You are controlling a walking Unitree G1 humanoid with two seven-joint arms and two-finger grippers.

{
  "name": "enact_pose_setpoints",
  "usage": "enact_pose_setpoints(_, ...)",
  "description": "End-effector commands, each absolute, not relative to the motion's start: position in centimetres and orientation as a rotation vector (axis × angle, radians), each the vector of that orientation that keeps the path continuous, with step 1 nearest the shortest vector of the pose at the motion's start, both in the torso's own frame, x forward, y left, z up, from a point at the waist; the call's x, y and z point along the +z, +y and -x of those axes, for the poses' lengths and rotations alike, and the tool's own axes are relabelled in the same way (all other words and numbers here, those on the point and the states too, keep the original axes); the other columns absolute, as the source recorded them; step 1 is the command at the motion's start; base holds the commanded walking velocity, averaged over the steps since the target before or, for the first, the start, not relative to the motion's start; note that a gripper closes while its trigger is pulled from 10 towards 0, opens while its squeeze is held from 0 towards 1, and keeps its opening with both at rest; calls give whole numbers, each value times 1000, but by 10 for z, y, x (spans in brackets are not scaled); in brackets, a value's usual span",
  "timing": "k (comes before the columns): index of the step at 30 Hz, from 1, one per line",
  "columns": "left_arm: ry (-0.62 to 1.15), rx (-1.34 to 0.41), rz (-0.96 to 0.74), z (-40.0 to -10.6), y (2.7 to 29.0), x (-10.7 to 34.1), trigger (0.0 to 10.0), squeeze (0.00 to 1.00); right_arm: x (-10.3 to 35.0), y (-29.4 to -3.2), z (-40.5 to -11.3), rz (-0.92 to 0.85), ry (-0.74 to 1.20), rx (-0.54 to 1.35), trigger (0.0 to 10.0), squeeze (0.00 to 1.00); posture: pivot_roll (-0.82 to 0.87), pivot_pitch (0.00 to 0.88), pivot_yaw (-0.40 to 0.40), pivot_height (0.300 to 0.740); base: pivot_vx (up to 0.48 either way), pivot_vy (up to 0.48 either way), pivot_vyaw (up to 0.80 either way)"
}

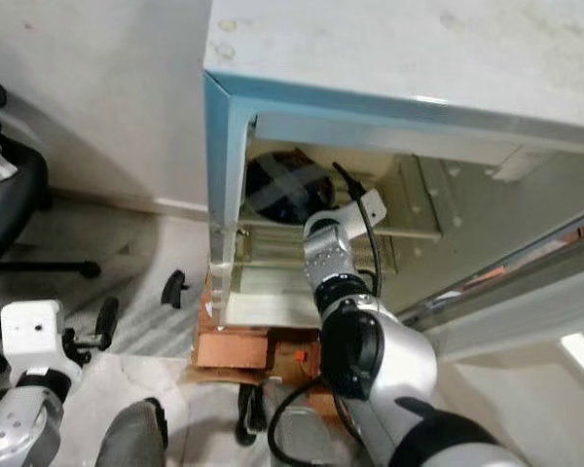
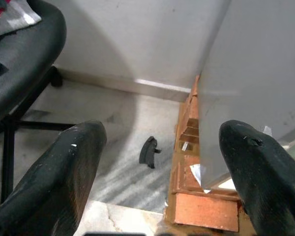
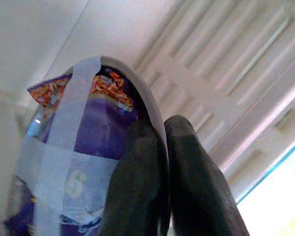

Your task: Restocking fridge

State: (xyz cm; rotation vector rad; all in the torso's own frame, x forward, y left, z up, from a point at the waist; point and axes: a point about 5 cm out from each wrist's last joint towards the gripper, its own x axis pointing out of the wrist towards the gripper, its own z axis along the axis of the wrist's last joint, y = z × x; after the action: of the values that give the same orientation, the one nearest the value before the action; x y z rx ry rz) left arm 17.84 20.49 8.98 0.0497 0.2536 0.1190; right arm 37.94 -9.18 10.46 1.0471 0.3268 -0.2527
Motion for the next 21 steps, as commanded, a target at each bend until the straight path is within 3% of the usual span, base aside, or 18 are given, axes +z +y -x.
enact_pose_setpoints(1, 266, 118, -42, -175, 202, 89, 10000, 0, 121, -73, -385, -1103, 307, -142, 10000, 1000, 217, 288, -201, 740, 0, 0, 0)
enact_pose_setpoints(11, 259, 124, -49, -182, 204, 90, 10000, 0, 143, -80, -395, -1213, 194, -39, 10000, 1000, 201, 275, -195, 740, 0, 0, 0)
enact_pose_setpoints(15, 256, 124, -50, -184, 205, 89, 10000, 0, 136, -80, -392, -1075, 205, 31, 10000, 1000, 195, 266, -186, 740, 0, 0, 0)
enact_pose_setpoints(21, 237, 106, -65, -194, 205, 91, 10000, 0, 115, -86, -382, -641, 249, 158, 10000, 1000, 191, 240, -171, 740, 0, 0, 0)
